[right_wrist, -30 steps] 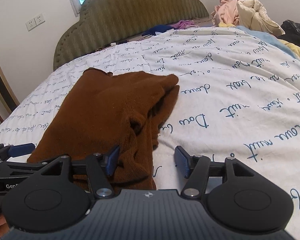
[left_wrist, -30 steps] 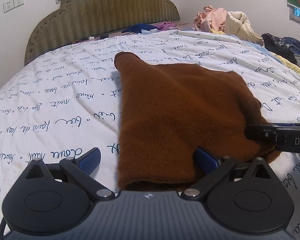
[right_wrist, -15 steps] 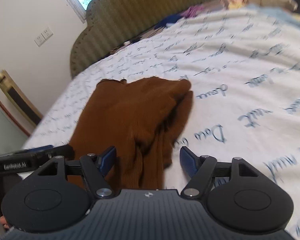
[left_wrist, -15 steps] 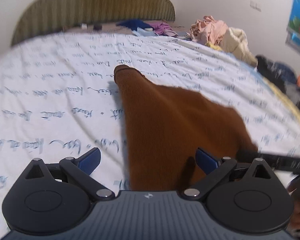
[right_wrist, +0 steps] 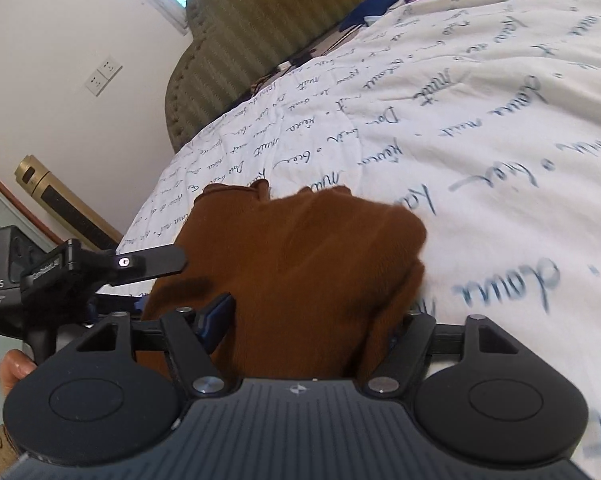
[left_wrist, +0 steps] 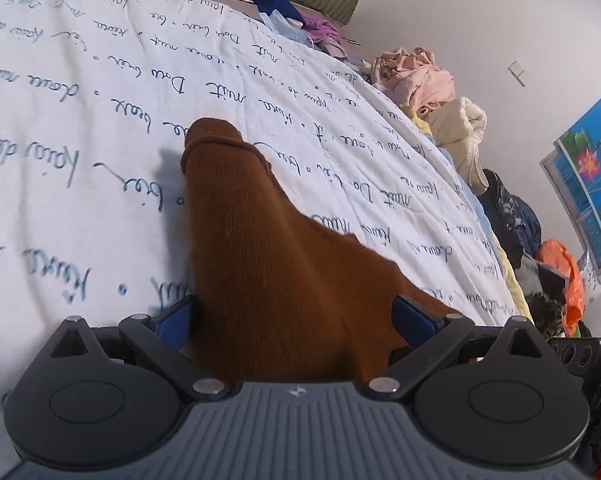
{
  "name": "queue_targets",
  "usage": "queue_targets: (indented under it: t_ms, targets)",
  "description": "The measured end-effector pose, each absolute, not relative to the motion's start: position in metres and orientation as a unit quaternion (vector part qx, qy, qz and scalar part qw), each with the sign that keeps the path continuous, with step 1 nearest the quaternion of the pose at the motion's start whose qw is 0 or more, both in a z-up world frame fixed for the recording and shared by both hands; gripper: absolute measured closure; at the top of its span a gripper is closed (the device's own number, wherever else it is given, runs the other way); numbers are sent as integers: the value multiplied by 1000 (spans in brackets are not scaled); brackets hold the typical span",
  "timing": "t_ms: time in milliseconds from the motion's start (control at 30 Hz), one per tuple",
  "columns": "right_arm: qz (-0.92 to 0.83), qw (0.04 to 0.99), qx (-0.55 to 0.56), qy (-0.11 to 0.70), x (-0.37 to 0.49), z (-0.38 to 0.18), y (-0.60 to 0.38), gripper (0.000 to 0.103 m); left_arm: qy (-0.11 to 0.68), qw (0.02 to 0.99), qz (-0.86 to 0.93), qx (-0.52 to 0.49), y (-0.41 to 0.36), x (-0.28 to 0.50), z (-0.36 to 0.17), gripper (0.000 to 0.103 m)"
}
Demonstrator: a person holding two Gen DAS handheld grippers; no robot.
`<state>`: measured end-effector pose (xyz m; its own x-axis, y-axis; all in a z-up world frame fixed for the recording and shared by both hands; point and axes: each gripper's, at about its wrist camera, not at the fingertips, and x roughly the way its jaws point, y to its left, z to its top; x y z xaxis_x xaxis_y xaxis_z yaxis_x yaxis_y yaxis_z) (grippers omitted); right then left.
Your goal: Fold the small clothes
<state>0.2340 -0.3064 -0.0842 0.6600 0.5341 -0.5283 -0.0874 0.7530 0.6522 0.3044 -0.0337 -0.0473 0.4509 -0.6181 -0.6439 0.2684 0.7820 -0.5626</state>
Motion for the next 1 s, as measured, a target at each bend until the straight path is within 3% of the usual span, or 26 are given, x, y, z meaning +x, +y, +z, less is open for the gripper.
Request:
queue_targets:
  t_ms: [100, 167, 267, 300, 367, 467, 567, 667, 733, 767, 800, 833, 867, 1000]
  targets:
    - [193, 857, 298, 375, 245, -87, -307, 57, 440, 831, -274, -201, -35, 311, -54, 2]
    - [196, 860, 290, 371, 246, -86, -305, 63, 427, 838, -277, -199, -35, 311, -54, 7]
    - [196, 876, 270, 348, 238, -82, -302, 67, 412, 862, -253, -150, -42, 304, -50, 55]
    - [196, 884, 261, 334, 234, -79, -300, 68, 406, 870, -248, -132, -43, 302, -49, 63]
    - [197, 900, 233, 310, 227, -70, -294, 69, 387, 881, -247, -114, -45, 295, -45, 76]
    - [190, 923, 189, 276, 221, -53, -285, 72, 346, 901, -247, -84, -50, 285, -31, 82]
    - [148, 934, 161, 282, 226, -44, -280, 72, 314, 922, -224, -33, -62, 283, -21, 82]
    - [107, 925, 153, 332, 235, -54, -282, 56, 341, 921, -189, 0, -71, 287, -24, 79]
    - [76, 929, 143, 332, 225, -54, -284, 43, 339, 924, -176, 7, -66, 277, -24, 71]
    - [60, 933, 141, 327, 217, -50, -286, 40, 334, 927, -169, 10, -63, 270, -23, 55]
    - [44, 936, 141, 321, 207, -47, -286, 36, 329, 931, -157, 12, -58, 262, -21, 32]
    - [30, 939, 141, 312, 196, -42, -287, 34, 323, 936, -141, 13, -55, 253, -19, 23]
    - [23, 942, 139, 305, 185, -39, -285, 33, 315, 940, -130, 17, -52, 243, -17, 20]
    - [49, 945, 115, 303, 145, -35, -272, 10, 304, 946, -102, 47, -50, 205, -11, 20]
